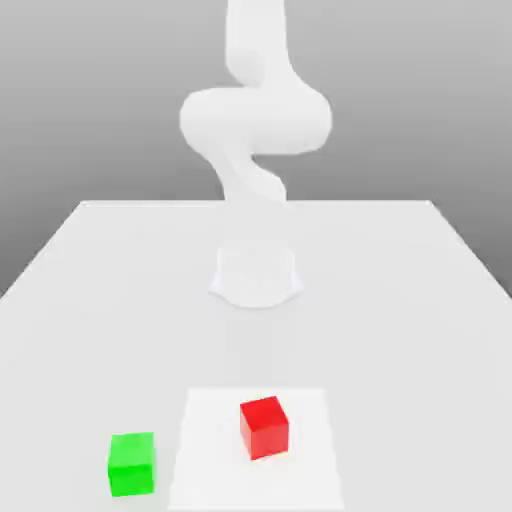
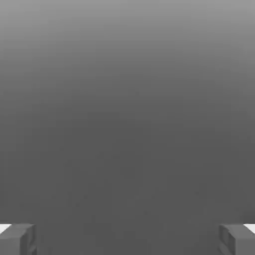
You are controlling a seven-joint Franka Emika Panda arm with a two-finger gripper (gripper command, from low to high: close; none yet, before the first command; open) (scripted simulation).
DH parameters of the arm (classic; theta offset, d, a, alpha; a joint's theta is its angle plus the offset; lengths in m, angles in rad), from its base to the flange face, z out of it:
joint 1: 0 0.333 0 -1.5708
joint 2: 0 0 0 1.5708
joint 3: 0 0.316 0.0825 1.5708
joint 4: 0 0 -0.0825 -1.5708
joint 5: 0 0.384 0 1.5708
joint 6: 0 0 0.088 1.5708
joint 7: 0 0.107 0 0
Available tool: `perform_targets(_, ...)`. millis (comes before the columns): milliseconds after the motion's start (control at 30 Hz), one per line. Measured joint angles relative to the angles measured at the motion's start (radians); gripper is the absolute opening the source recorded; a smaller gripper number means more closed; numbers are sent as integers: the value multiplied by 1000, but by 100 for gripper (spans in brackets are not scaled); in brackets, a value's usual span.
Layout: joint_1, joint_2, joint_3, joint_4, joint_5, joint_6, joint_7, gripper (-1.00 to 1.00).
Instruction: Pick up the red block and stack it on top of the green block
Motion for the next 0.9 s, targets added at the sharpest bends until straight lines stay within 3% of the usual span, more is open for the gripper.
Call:
perform_targets(667, 63, 734, -40, -363, 10, 409, -265, 0)
perform_targets(867, 50, 951, -21, -350, 34, 585, -294, 0)
perform_targets(900, 47, 976, -18, -347, 38, 607, -297, -100)
